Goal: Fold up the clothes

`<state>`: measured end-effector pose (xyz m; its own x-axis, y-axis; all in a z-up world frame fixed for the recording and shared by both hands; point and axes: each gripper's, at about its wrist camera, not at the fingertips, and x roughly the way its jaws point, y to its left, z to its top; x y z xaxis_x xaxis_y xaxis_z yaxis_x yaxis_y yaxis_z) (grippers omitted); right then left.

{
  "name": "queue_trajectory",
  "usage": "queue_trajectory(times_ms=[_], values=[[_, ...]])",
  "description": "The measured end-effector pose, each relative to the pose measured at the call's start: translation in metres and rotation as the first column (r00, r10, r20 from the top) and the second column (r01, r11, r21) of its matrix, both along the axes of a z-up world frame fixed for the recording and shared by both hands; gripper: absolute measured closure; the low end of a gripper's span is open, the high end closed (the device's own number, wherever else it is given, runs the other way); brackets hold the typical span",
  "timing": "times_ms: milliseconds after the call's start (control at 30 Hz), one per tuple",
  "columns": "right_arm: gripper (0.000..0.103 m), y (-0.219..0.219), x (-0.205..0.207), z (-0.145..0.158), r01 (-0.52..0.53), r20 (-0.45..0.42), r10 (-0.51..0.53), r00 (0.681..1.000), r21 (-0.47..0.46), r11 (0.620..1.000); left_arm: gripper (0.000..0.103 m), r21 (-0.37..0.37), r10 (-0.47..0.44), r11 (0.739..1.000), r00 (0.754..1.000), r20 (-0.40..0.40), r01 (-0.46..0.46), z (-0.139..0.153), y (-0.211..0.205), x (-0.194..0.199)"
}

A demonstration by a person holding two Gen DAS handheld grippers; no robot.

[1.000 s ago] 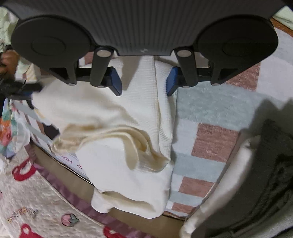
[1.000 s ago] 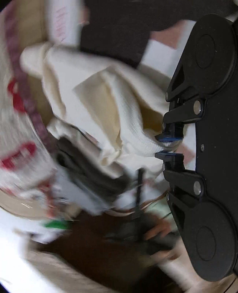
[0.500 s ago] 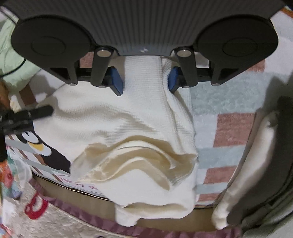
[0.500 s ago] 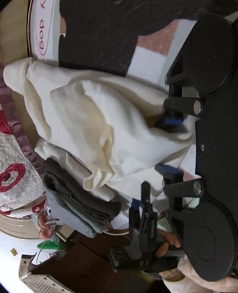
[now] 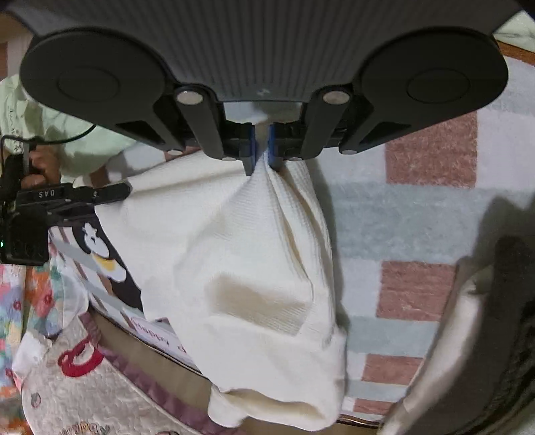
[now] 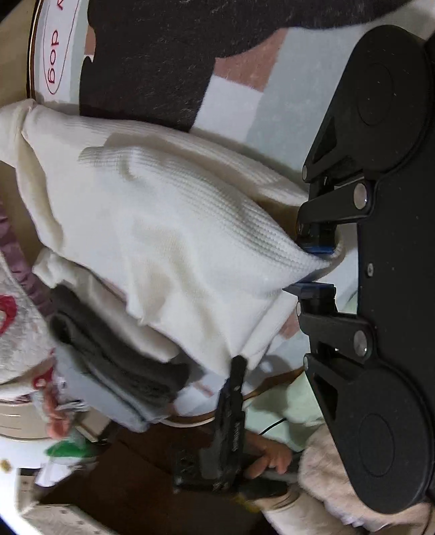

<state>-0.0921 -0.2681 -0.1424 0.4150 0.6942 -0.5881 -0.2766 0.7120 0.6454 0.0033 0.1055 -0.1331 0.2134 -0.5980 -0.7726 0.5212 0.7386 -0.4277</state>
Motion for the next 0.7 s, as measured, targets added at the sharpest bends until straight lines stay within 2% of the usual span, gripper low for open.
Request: queue_trajectory(times_ms=[133,167,233,300,333,367,400,467,500,533,600,700], values=[[0.084,-0.011,-0.006,0.008,0.025,-0.003,-0.025,1.000,0.132,0.991,0.097,0.014,-0.053,0.998,0.999,-0.001,0.053,0.007,0.003,0.000],[0.084,-0.012,-0.007,0.006,0.029,-0.017,-0.027,0.999,0.136,0.990,0.096,0.021,-0.061,0.998,0.998,-0.017,0.061,0.005,0.004,0.001],[0.084,-0.003,-0.005,-0.001,0.004,-0.037,-0.003,0.999,0.018,1.000,0.092,0.114,-0.115,0.987,0.993,0.003,0.114,0.002,-0.004,-0.002],[0.084,0.009,-0.005,-0.007,-0.014,-0.052,0.010,0.999,-0.093,0.996,0.091,0.223,-0.178,0.960,0.984,0.027,0.168,0.000,-0.014,-0.006],[0.081,0.010,-0.007,-0.005,0.009,-0.052,-0.014,0.999,-0.090,0.996,0.087,0.281,-0.201,0.943,0.978,0.062,0.176,0.005,-0.019,-0.010],[0.078,0.011,-0.007,-0.003,0.037,-0.072,-0.042,0.997,-0.082,0.996,0.075,0.341,-0.206,0.927,0.973,0.107,0.158,0.011,-0.022,-0.014],[0.074,0.010,-0.008,-0.001,0.059,-0.083,-0.065,0.994,-0.072,0.996,0.071,0.400,-0.205,0.907,0.967,0.152,0.130,0.017,-0.025,-0.017],[0.072,0.011,-0.013,0.002,0.064,-0.073,-0.068,0.995,-0.062,0.996,0.072,0.510,-0.212,0.858,0.948,0.239,0.064,0.029,-0.030,-0.024],[0.072,0.011,-0.015,0.003,0.060,-0.068,-0.064,0.996,-0.063,0.996,0.071,0.495,-0.183,0.869,0.947,0.265,0.029,0.038,-0.030,-0.024],[0.072,0.010,-0.015,0.003,0.044,-0.064,-0.049,0.997,-0.079,0.996,0.071,0.448,-0.136,0.894,0.950,0.282,-0.005,0.047,-0.030,-0.023],[0.072,0.005,-0.015,0.004,0.040,-0.074,-0.047,0.996,-0.089,0.995,0.070,0.321,-0.085,0.947,0.941,0.327,-0.026,0.064,-0.041,-0.021],[0.074,-0.001,-0.015,0.007,0.075,-0.082,-0.085,0.993,-0.114,0.991,0.068,0.185,-0.102,0.981,0.953,0.285,0.050,0.066,-0.074,-0.005]])
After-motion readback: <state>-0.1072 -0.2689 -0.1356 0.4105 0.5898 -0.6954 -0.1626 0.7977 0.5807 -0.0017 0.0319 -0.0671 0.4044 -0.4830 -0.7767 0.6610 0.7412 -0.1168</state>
